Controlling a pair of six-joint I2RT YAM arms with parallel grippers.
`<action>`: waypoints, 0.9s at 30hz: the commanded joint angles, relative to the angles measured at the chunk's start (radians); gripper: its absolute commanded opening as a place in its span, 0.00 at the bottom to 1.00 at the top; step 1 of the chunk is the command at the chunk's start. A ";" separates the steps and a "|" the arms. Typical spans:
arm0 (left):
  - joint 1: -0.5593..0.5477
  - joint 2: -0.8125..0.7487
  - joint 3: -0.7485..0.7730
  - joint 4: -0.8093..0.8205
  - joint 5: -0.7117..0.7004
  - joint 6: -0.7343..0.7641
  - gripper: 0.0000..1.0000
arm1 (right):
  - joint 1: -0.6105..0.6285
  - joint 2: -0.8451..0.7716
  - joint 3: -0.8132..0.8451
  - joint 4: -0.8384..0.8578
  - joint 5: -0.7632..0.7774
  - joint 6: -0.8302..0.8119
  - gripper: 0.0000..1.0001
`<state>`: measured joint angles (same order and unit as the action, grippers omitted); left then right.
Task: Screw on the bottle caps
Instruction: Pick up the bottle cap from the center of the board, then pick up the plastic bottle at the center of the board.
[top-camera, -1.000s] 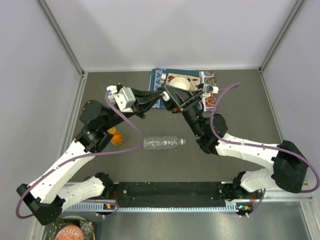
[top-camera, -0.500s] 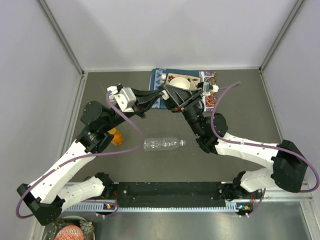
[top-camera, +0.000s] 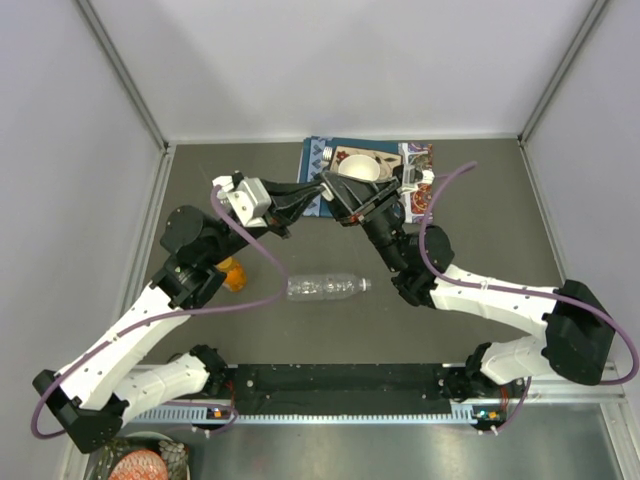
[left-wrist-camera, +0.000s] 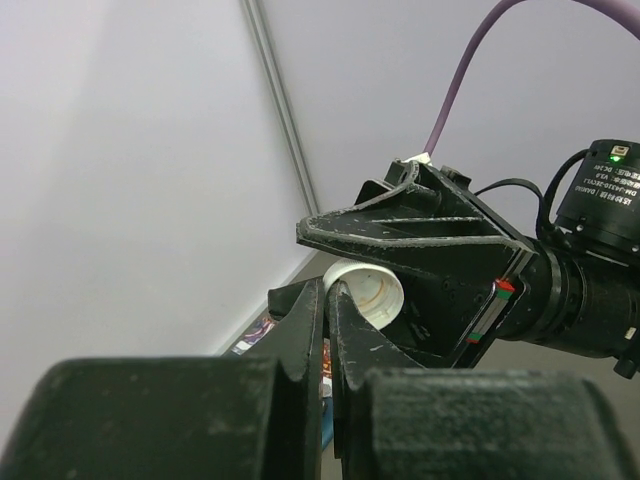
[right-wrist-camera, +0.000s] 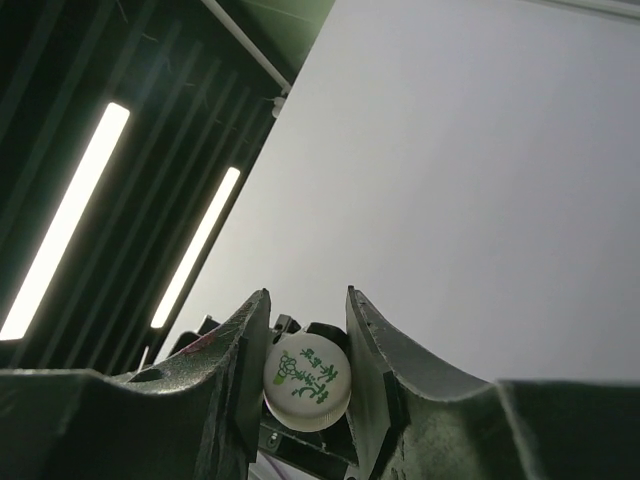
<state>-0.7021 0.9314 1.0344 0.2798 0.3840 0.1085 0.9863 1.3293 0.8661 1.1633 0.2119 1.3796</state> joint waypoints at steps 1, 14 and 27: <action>0.003 -0.020 -0.022 0.027 -0.036 0.046 0.00 | 0.015 -0.015 0.051 0.049 -0.028 -0.007 0.22; 0.009 -0.055 0.001 -0.028 -0.076 0.103 0.63 | -0.001 -0.128 -0.027 -0.037 -0.017 -0.062 0.18; 0.010 0.012 0.047 -0.768 0.117 0.439 0.98 | -0.104 -0.542 -0.073 -0.551 0.021 -0.435 0.18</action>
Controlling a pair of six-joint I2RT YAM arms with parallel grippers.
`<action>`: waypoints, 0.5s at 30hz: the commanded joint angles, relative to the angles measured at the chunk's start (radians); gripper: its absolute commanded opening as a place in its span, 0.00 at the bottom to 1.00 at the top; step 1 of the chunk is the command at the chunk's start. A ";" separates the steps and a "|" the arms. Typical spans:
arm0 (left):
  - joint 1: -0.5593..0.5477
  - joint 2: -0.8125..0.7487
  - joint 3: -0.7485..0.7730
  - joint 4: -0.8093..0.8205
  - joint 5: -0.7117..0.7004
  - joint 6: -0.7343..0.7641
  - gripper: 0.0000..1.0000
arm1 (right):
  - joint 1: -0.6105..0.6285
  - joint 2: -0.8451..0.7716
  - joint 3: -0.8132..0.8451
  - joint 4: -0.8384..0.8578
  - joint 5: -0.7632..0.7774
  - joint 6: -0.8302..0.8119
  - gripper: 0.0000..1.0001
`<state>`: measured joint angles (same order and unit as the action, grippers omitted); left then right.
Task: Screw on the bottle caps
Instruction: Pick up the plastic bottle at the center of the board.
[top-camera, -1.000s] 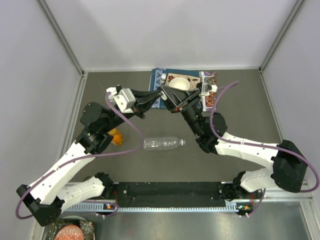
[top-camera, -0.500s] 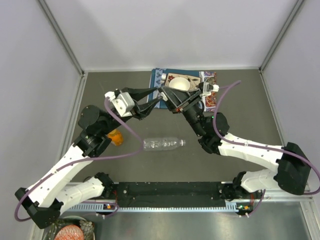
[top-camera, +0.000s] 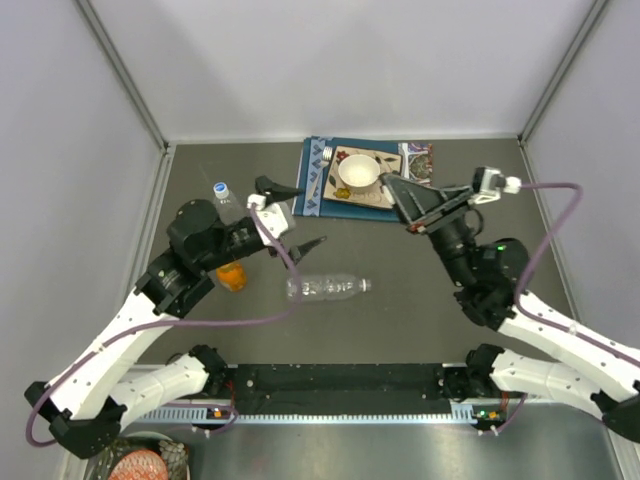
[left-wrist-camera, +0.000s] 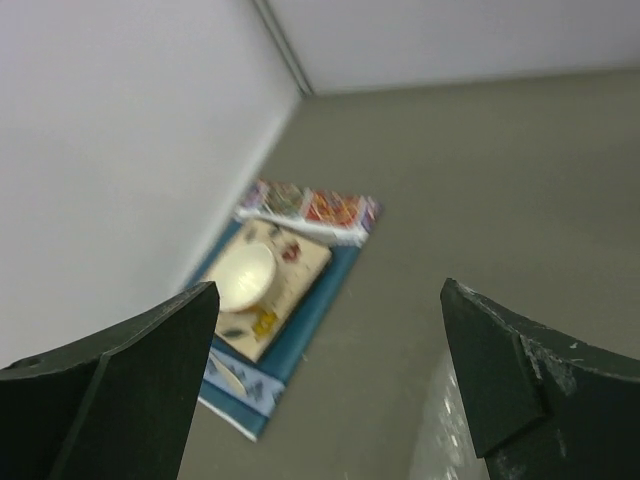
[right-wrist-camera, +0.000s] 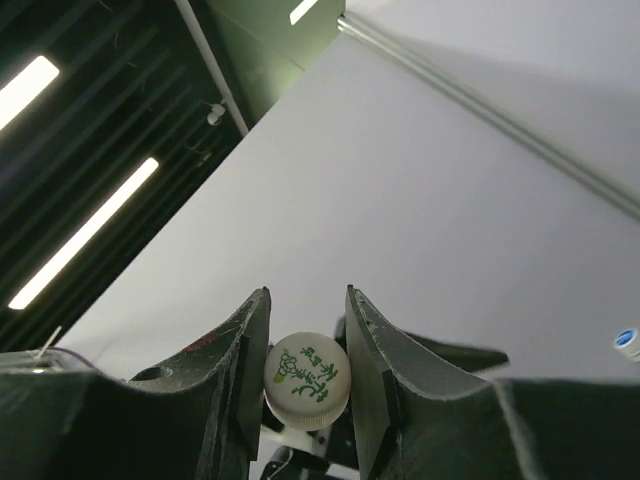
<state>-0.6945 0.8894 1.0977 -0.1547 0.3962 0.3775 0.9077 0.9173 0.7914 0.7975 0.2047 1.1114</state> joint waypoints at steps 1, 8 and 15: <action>0.001 0.072 -0.051 -0.373 0.119 0.194 0.98 | -0.035 -0.147 0.002 -0.208 0.039 -0.192 0.18; -0.033 0.251 -0.182 -0.503 0.041 0.374 0.98 | -0.061 -0.261 0.003 -0.380 0.090 -0.245 0.18; -0.031 0.525 -0.059 -0.684 0.013 0.429 0.98 | -0.105 -0.314 -0.003 -0.438 0.068 -0.246 0.18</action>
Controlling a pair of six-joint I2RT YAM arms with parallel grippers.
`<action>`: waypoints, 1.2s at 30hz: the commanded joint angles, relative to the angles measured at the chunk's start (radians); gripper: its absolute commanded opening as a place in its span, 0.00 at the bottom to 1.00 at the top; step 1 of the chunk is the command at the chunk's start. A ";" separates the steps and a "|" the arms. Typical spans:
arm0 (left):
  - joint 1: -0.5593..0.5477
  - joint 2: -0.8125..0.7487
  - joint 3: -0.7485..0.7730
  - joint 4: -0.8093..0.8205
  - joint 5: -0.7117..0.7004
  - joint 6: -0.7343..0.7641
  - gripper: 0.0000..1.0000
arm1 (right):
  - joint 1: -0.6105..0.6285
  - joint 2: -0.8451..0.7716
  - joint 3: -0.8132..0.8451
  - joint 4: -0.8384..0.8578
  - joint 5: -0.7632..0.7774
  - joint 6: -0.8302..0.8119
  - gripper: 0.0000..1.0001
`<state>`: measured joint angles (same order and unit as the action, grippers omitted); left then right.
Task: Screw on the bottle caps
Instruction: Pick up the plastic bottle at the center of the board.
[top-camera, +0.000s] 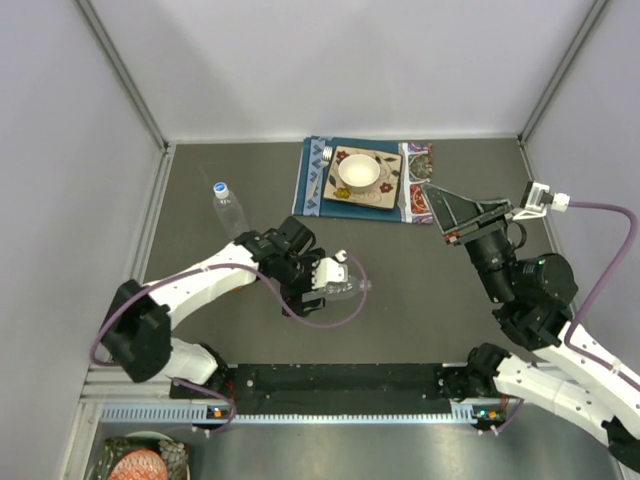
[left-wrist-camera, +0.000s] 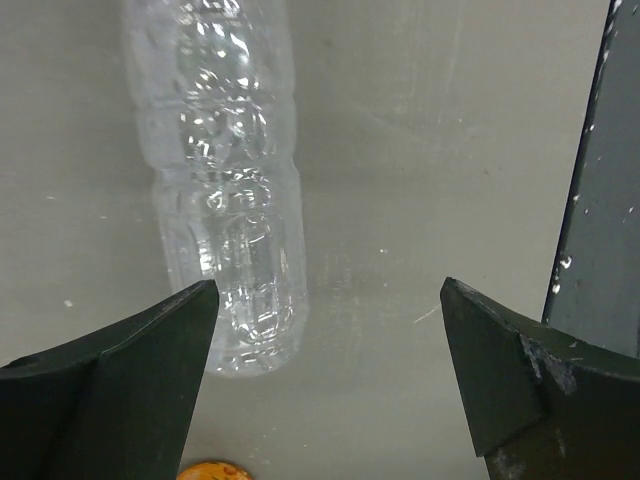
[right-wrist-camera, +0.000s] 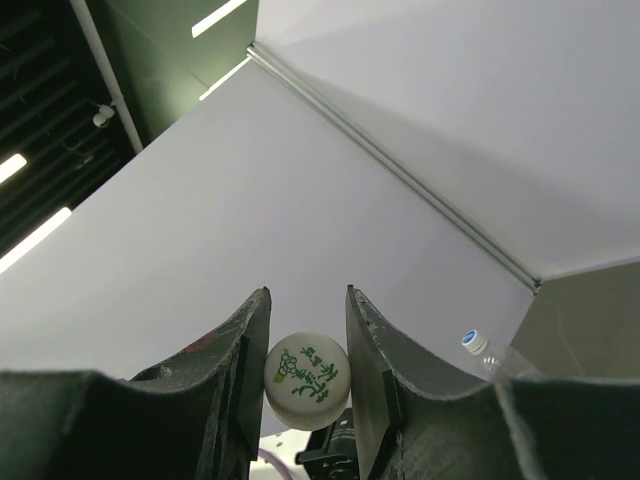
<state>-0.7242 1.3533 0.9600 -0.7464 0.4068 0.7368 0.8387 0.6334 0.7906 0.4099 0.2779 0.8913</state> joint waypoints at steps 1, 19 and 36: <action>-0.001 0.073 0.091 -0.091 0.029 0.075 0.98 | -0.042 -0.034 0.004 -0.060 -0.017 -0.019 0.19; -0.001 0.241 0.019 0.203 -0.108 0.053 0.98 | -0.135 -0.006 0.035 -0.106 -0.135 0.051 0.18; -0.001 0.101 -0.096 0.378 0.030 -0.154 0.49 | -0.139 0.038 0.299 -0.592 -0.250 -0.173 0.19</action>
<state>-0.7246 1.5753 0.8764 -0.4324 0.3511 0.6937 0.7120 0.6491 0.9413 -0.0181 0.0883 0.8490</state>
